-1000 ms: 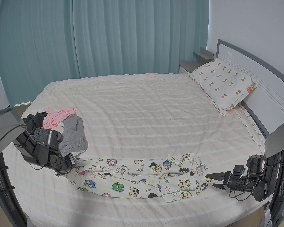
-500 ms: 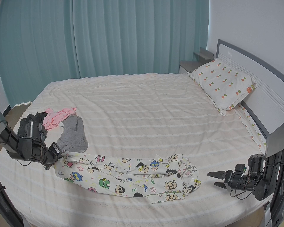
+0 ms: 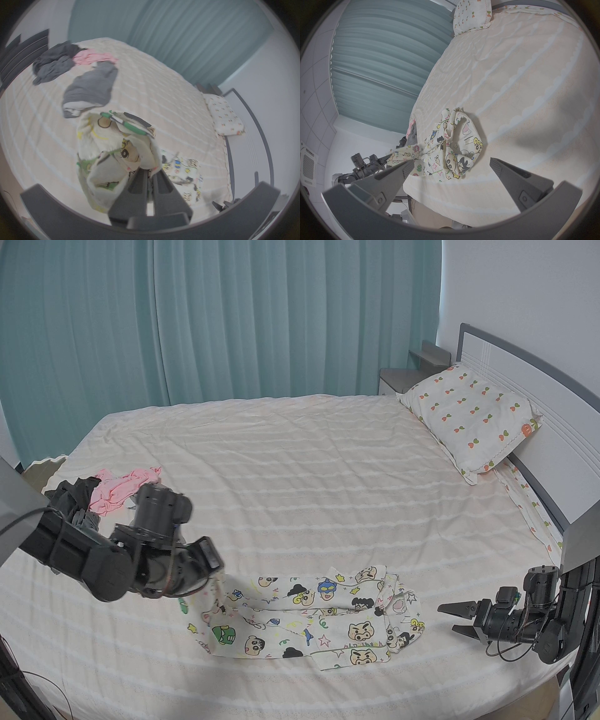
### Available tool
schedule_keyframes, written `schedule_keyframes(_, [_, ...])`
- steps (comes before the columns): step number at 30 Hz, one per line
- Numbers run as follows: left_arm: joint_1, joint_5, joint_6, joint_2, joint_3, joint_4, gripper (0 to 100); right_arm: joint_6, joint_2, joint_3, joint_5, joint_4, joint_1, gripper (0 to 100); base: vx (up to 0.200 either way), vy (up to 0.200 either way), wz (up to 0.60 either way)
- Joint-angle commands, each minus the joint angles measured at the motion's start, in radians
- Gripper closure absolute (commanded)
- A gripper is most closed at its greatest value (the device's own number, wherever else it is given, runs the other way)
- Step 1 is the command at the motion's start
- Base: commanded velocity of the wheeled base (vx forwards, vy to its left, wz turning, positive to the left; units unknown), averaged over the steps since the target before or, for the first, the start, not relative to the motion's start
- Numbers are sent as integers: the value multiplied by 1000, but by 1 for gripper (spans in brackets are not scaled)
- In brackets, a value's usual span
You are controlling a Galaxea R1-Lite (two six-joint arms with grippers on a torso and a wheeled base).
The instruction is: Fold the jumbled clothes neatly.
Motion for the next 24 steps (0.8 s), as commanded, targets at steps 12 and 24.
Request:
schedule_keyframes(12, [-273,56,-14,153,-362,92,100,-1,2,2,1,-12,5,0,0,0,0])
schedule_keyframes(24, [-330,-9,-17,176,-453,84,100,-1,-4,2,1,-12,5,0,0,0,0])
